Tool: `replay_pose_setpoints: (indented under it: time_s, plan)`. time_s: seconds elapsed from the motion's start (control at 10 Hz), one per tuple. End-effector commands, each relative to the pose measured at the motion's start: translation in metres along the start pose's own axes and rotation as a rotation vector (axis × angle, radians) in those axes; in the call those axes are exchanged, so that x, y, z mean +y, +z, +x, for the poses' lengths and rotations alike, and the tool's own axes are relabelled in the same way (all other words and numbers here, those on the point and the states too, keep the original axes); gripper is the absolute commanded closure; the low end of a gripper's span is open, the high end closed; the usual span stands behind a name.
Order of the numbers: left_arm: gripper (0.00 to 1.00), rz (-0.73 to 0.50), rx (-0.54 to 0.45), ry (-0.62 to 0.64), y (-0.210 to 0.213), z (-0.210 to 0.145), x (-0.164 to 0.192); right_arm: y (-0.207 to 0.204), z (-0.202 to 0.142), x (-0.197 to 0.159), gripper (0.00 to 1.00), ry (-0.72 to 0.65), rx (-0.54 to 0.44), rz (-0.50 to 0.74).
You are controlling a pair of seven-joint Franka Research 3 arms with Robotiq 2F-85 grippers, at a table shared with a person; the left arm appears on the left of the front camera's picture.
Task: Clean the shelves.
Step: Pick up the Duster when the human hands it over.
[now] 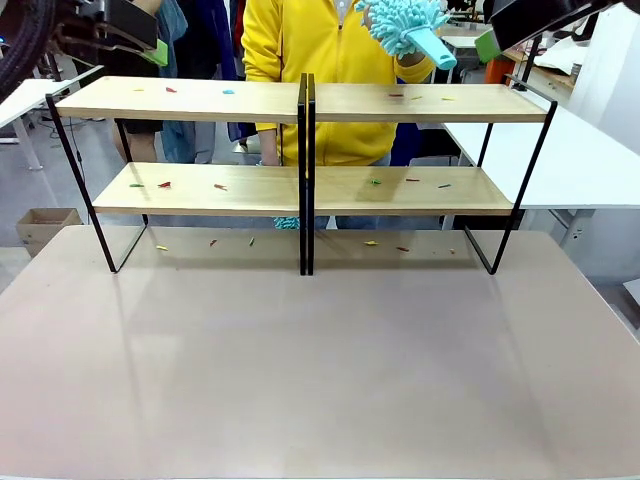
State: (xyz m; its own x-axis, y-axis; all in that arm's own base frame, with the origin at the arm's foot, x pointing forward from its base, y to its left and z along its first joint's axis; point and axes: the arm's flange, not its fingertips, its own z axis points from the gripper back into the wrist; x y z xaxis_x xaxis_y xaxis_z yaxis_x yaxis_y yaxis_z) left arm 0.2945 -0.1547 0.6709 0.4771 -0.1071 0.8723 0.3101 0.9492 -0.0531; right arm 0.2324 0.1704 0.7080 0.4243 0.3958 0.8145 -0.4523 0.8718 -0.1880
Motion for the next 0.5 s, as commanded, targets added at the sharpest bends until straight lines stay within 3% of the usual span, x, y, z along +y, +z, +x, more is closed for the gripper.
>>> replay_pose_setpoints:
  time_s: [0.0, 0.2, 0.3, 0.4]
  plan:
    - [0.00, 0.005, 0.000, 0.006, 0.000, -0.001, 0.002, 0.001, 0.000, 0.002, 0.00, 0.005, 0.018, 0.004]
    - [0.00, 0.005, 0.000, 0.006, 0.000, -0.001, 0.002, 0.000, 0.000, 0.001, 0.00, 0.002, 0.005, 0.000]
    - [0.00, 0.005, 0.000, 0.006, 0.000, -0.001, 0.002, -0.003, -0.002, -0.008, 0.00, -0.057, 0.093, -0.064]
    - [0.00, 0.005, 0.000, 0.006, 0.000, -0.001, 0.002, -0.020, 0.018, -0.036, 0.00, -0.162, 0.144, 0.133]
